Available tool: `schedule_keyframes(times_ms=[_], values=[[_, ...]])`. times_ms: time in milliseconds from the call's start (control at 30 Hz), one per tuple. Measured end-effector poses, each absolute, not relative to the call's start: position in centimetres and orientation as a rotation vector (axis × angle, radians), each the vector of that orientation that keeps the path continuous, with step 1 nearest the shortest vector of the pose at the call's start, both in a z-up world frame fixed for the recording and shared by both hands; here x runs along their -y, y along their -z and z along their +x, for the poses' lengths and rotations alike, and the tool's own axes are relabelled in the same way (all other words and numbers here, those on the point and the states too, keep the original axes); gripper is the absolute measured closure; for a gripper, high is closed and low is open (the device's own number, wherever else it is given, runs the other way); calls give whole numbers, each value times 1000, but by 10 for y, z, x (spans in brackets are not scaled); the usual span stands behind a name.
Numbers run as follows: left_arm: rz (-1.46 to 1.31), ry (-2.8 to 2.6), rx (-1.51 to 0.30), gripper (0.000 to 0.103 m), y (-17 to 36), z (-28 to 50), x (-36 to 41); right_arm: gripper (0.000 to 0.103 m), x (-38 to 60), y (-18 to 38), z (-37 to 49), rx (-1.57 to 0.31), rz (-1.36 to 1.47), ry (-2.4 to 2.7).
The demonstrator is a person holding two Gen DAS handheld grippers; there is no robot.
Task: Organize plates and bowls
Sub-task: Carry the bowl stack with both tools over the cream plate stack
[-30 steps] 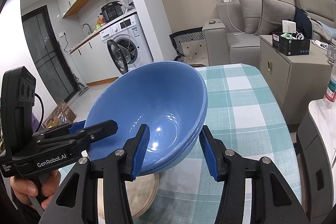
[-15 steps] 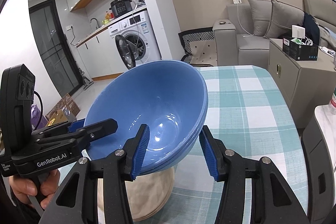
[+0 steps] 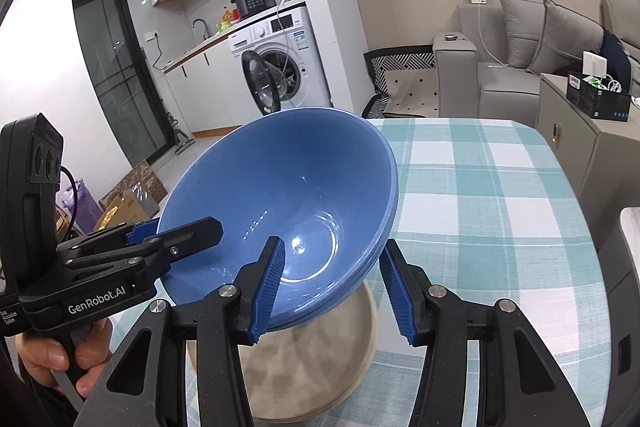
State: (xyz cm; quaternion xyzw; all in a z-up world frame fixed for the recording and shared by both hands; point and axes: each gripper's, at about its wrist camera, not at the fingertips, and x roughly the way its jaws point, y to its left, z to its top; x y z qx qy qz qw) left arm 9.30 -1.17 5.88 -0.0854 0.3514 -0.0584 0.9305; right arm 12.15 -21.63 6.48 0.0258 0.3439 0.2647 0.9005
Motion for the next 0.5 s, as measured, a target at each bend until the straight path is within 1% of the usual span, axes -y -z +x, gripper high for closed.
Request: schedule_keyframes(times_ms=[500], values=[[-192,64,-755,57,-39,81,-8,53,189,-48,118,-757,24,-588]])
